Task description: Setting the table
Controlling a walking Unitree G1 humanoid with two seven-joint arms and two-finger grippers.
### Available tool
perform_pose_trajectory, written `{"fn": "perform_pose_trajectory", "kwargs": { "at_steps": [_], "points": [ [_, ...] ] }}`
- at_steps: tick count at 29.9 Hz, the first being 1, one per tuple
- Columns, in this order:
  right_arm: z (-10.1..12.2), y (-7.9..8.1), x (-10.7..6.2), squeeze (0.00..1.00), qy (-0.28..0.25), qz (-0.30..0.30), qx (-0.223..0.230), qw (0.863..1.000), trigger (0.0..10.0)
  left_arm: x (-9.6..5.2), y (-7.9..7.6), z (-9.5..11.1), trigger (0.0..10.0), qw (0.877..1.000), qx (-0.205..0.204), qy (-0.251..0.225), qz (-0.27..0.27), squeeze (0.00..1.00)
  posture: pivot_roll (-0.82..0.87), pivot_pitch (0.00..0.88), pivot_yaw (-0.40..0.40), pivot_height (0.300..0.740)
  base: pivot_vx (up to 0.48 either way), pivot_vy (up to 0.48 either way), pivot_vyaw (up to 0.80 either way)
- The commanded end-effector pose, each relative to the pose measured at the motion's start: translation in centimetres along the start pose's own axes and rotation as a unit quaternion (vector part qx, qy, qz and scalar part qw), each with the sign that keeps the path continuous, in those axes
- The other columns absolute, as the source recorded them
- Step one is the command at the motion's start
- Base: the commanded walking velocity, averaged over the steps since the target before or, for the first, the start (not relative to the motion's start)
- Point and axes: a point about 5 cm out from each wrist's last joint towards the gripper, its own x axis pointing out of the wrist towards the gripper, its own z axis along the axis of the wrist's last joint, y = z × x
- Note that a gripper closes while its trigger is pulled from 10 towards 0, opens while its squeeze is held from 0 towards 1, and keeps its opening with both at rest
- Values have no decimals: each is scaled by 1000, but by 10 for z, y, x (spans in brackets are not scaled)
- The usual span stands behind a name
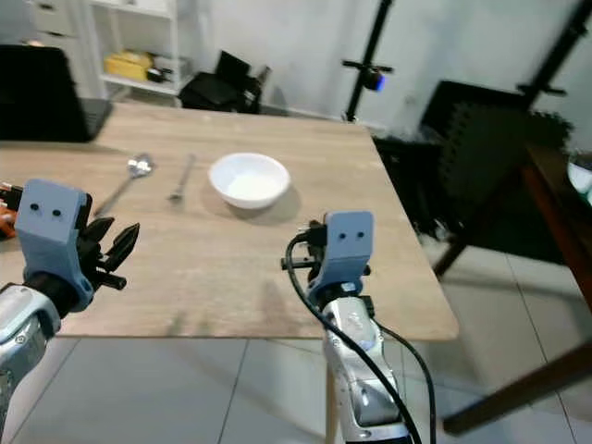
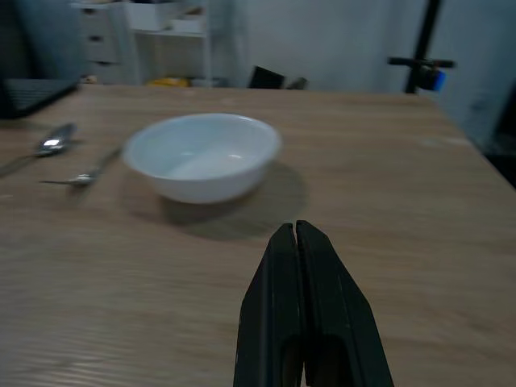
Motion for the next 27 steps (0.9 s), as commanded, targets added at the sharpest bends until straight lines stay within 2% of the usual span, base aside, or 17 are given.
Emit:
{"fn": "perform_pose_trajectory", "kwargs": {
  "at_steps": [1, 27],
  "points": [
    [-3, -4, -2, 0, 6, -7, 2, 1000, 10000, -1, -4, -1, 10000, 1000, -1, 4, -7, 0, 90, 152, -13, 740, 0, 0, -800],
    [-4, -4, -1, 0, 10, -5, 0, 1000, 10000, 1, -6, -1, 10000, 1000, -1, 1, -15, 0, 88, 146, -13, 740, 0, 0, -800]
  ]
}}
